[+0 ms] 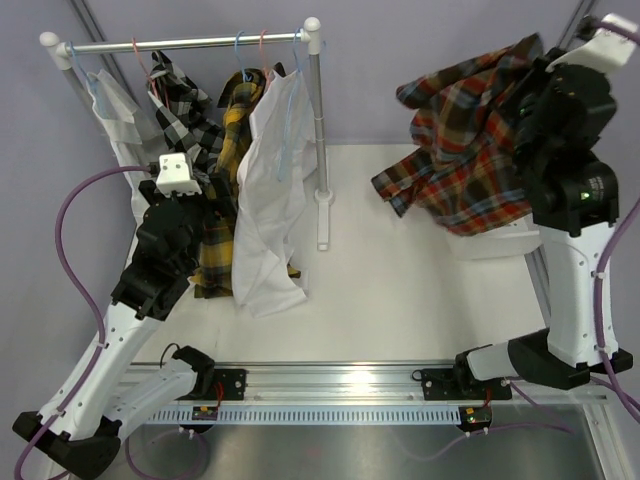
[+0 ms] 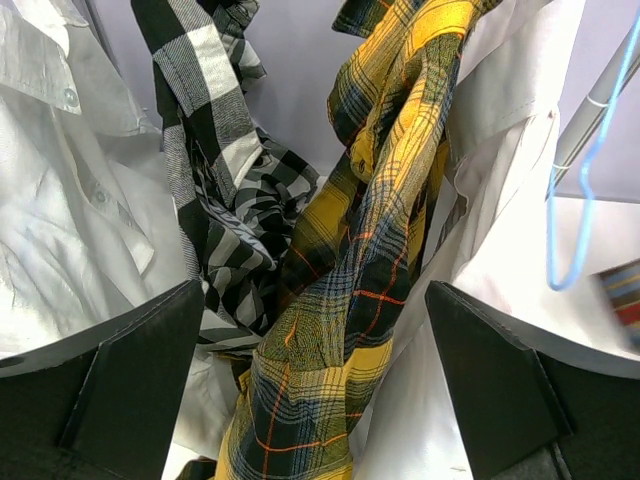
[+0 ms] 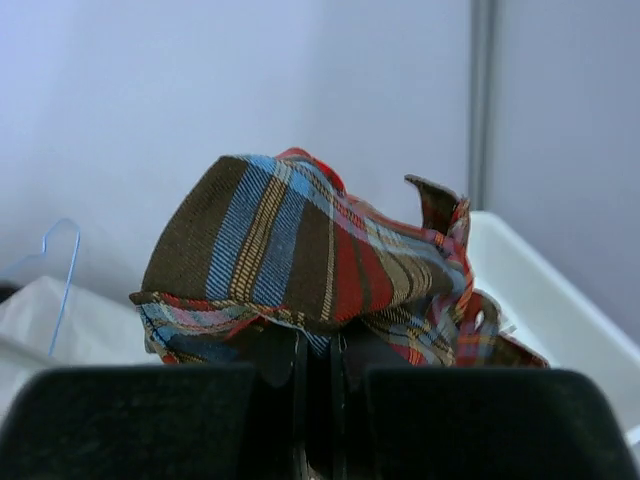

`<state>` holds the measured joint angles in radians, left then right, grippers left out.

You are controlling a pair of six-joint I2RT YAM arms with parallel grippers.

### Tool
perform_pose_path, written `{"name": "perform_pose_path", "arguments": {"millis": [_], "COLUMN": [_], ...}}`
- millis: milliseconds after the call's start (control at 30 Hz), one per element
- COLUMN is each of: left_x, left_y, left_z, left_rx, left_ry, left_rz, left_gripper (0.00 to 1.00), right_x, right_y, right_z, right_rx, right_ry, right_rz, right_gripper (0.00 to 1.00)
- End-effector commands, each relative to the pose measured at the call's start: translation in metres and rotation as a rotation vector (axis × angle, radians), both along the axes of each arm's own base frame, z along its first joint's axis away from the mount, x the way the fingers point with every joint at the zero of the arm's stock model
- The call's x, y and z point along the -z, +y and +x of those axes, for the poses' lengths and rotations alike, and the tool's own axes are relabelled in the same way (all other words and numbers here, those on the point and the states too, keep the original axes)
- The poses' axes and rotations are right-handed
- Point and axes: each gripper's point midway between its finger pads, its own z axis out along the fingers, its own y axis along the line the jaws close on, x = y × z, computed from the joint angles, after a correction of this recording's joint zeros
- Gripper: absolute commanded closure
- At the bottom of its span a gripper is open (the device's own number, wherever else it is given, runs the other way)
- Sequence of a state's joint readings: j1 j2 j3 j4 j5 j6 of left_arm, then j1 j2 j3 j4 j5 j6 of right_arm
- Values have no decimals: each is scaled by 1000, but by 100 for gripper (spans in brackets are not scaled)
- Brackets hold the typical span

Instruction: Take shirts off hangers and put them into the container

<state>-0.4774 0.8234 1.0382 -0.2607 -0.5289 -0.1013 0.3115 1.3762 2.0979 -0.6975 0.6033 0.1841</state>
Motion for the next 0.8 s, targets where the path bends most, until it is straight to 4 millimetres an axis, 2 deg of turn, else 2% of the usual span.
{"name": "perform_pose_path", "arguments": {"millis": [0, 33, 67, 100, 133, 200, 400, 467, 533, 600, 633, 700, 733, 767], "left_x": [-19, -19, -18, -19, -18, -18, -16, -16, -16, -15, -14, -14, -14, -14], "left_y": [7, 7, 7, 7, 7, 7, 6, 6, 6, 6, 6, 6, 5, 5], "left_z": [0, 1, 1, 1, 1, 2, 2, 2, 3, 4, 4, 4, 4, 4], "left_rx": [-34, -36, -36, -36, -37, -37, -34, -34, -36, -34, -34, -34, -33, -31], "left_ry": [-73, -74, -72, -74, -71, -71, -67, -66, -66, -61, -60, -60, -60, -59], "left_rz": [-35, -35, -34, -35, -33, -35, -32, -32, -32, -30, -27, -29, -29, -30], "left_gripper": [1, 1, 1, 1, 1, 1, 1, 1, 1, 1, 1, 1, 1, 1], "right_x": [-54, -66, -86, -91, -107, -126, -156, -163, -162, -157, -144, -130, -101, -94], "right_y": [-35, -40, -50, -52, -56, -66, -99, -101, -114, -119, -123, -125, -127, -127], "right_z": [-5, -7, -17, -13, -17, -20, -16, -15, -6, 2, 15, 25, 45, 45], "right_rx": [117, 126, 152, 158, 171, 208, 291, 279, 292, 287, 282, 276, 260, 259], "right_ry": [-102, -129, -186, -206, -258, -339, -469, -501, -506, -499, -467, -444, -376, -364], "right_rz": [-88, -100, -93, -92, -123, -119, -151, -152, -154, -146, -143, -124, -123, -115], "right_gripper": [100, 100, 100, 100, 100, 100, 100, 100, 100, 100, 100, 100, 100, 100]}}
